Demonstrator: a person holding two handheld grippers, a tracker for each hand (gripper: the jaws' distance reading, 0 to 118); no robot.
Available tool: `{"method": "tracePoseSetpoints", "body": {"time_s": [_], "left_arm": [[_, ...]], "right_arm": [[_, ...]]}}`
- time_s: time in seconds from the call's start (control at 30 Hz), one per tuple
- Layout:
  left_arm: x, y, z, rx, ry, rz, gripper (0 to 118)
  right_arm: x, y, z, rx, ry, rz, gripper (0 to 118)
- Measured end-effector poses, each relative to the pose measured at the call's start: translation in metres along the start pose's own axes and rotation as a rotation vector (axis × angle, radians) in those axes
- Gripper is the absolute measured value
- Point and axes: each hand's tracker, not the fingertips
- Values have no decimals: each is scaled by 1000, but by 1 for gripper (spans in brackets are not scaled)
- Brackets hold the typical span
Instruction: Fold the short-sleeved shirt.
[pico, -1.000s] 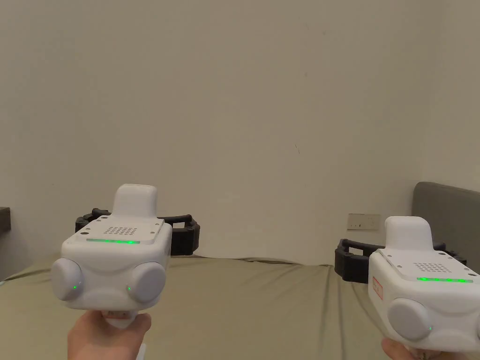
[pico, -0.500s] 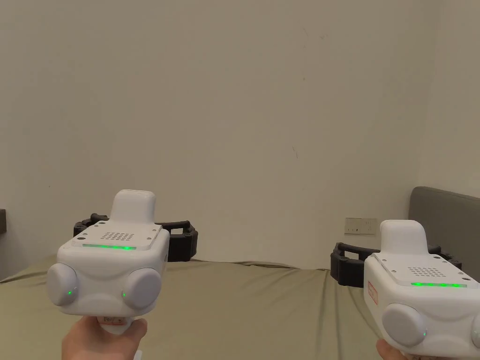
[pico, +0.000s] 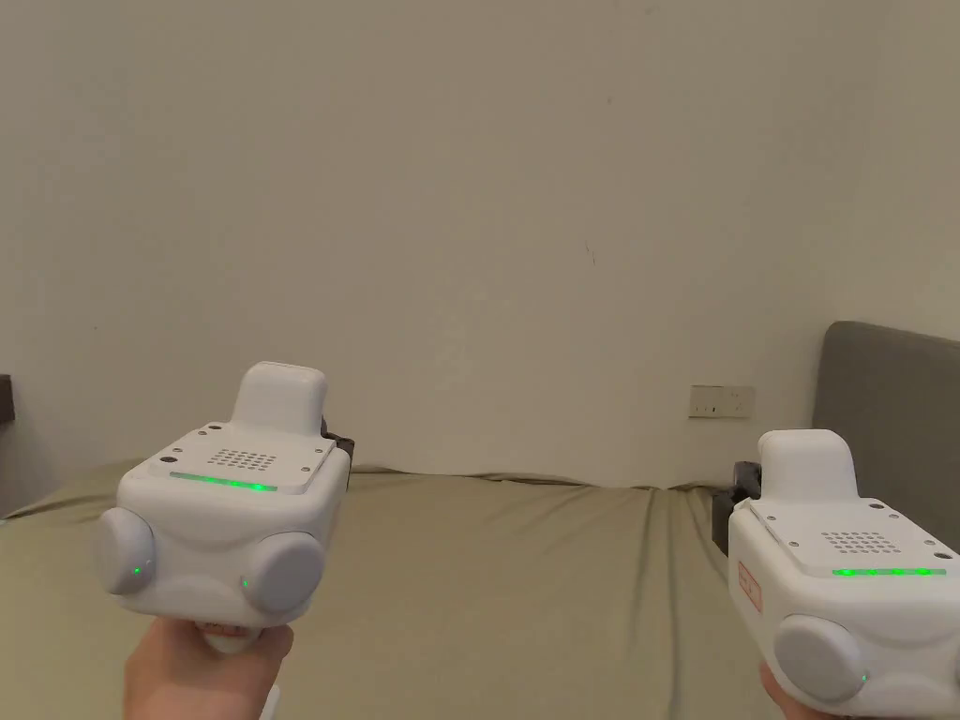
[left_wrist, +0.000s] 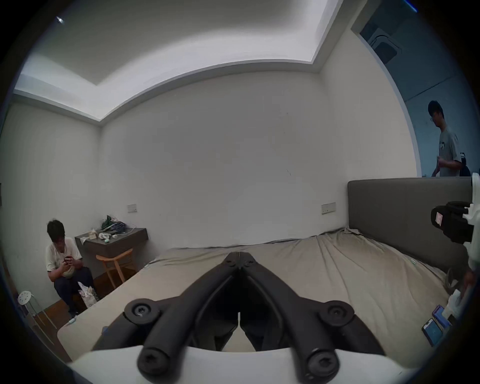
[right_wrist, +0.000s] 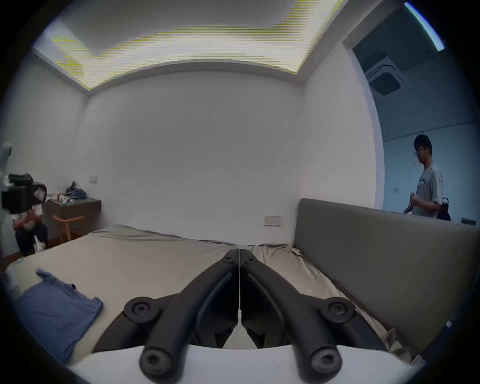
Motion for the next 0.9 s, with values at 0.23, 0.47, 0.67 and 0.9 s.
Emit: {"method": "tracePoseSetpoints", "body": {"time_s": [0.23, 0.47, 0.67, 0.9], "left_arm": [[-39, -35, 18, -70, 106, 63, 0], [-156, -119, 106, -281, 389, 62, 0], [-218, -164, 170, -392, 554, 117, 0], [-221, -202, 154, -476, 468, 183, 0]], "right_arm": [[-34, -6, 13, -9, 211, 44, 3], [-167, -47, 28, -110, 541, 12, 3], [-265, -76, 53, -203, 710, 4, 3], [-289, -83, 47, -242, 743, 79, 3]]}}
